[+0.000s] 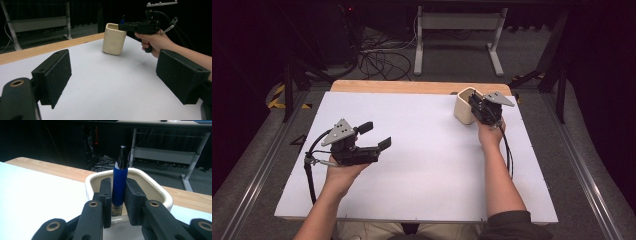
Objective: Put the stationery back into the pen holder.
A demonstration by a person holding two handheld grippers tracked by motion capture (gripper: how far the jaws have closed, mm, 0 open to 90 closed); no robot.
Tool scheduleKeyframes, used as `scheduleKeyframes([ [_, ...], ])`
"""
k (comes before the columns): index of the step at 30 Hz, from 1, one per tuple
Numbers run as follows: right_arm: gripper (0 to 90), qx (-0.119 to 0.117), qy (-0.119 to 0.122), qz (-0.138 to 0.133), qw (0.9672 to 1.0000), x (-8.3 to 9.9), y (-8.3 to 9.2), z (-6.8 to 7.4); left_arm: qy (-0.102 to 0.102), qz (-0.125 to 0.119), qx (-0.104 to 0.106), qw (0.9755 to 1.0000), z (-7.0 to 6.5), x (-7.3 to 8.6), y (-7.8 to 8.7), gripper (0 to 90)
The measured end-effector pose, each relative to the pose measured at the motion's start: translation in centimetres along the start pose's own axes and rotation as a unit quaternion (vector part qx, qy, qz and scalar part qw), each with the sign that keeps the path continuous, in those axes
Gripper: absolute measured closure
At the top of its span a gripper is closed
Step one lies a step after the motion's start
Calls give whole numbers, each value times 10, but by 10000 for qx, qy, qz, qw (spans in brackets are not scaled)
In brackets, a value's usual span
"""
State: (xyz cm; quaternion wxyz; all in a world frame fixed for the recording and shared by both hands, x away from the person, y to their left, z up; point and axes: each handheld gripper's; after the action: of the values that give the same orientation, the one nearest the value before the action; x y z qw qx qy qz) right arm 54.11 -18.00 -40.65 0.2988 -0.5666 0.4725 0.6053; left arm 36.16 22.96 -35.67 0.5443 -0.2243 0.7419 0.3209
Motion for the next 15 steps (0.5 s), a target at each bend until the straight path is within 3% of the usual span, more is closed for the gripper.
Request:
scheduleKeyframes([
  [15,677,-5,-148,-58,9999,1,5,-3,-9,23,-20,10000,0,1,-1,143],
])
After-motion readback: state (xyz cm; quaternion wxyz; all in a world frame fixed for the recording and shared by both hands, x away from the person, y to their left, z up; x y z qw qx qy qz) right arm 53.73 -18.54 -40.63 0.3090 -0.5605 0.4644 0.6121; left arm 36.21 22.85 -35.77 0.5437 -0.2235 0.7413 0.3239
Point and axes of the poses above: each handheld gripper's, and its own axes: y roughly backward along the jaws, x roughly out of its underside, z roughly to its left, and after that the axes turned 5 degrees about y, right-handed
